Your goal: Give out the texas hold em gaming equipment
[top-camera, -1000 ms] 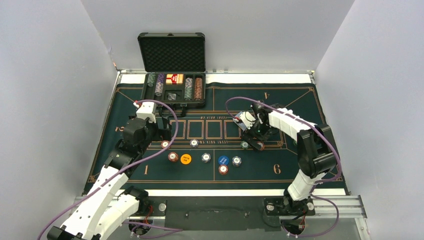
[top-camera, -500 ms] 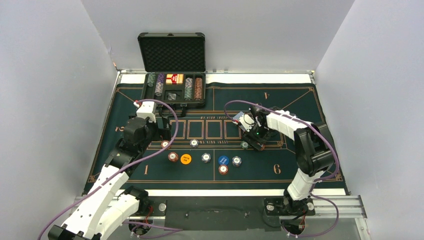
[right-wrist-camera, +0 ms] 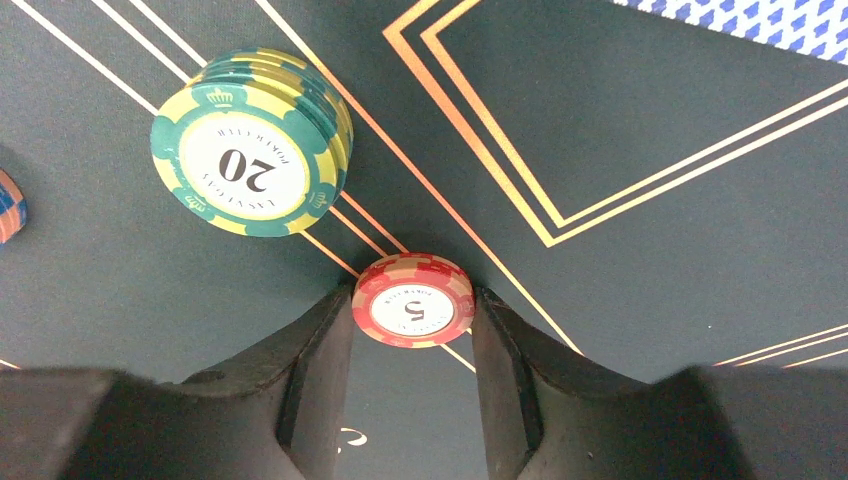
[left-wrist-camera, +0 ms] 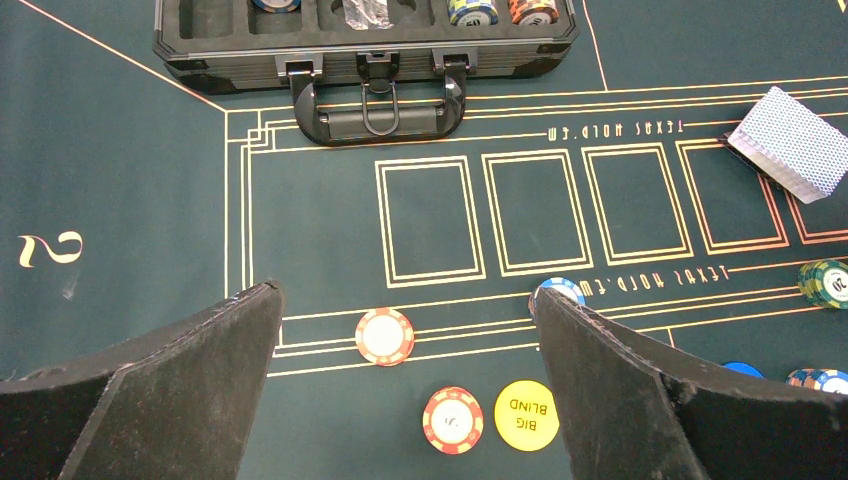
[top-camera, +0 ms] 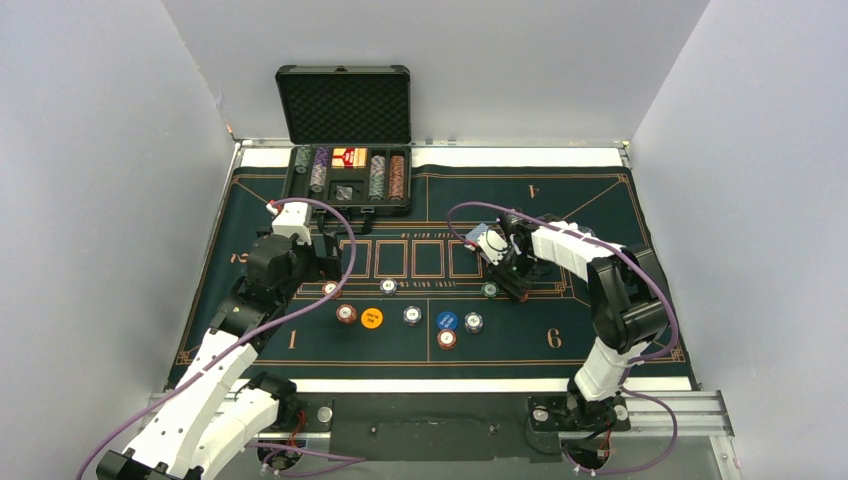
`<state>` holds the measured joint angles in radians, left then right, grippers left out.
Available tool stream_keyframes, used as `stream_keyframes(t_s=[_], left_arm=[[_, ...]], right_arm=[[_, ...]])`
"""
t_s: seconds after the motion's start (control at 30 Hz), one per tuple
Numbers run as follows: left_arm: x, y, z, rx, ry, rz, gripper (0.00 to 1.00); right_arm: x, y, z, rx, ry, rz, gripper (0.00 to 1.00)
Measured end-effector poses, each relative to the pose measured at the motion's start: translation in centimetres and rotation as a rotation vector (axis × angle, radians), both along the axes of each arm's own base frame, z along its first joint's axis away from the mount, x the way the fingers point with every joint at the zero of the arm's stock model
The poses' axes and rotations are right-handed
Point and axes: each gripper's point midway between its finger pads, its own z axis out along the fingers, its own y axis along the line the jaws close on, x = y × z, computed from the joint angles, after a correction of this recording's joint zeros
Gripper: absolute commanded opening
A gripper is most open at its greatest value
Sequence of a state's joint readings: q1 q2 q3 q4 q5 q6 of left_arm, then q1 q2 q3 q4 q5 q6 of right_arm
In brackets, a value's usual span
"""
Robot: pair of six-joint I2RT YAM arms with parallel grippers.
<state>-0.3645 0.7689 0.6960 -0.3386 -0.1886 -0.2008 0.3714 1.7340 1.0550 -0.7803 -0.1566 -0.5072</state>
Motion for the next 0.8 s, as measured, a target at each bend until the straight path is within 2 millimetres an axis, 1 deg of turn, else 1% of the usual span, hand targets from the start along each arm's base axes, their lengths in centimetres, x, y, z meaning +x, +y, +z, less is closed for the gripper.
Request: stream_keyframes(t_s=[0.03, 0.2, 0.37, 0.57, 0.8], left_arm=[[0.0, 0.0, 0.0, 0.000, 0.000, 0.000, 0.97], [0.0, 0.0, 0.0, 0.000, -0.001, 0.000, 0.97], [0.0, 0.1, 0.1, -0.001, -0.005, 0.003, 0.97], [-0.1, 0.1, 0.3, -0.003, -0.010, 0.003, 0.97], [-0.1, 0.2, 0.3, -0.001, -0.011, 0.006, 0.97]], right_arm=[[0.0, 0.0, 0.0, -0.001, 0.000, 0.001, 0.12], [0.0, 0.0, 0.1, -0.001, -0.003, 0.000, 0.08], [-0.1, -0.3, 0.2, 0.009, -0.008, -0.011, 0.06], [-0.3, -1.4, 0.4, 0.014, -0.003, -0.038, 0.06], [-0.3, -2.0, 1.3, 0.035, -0.021, -0.054, 0.05]])
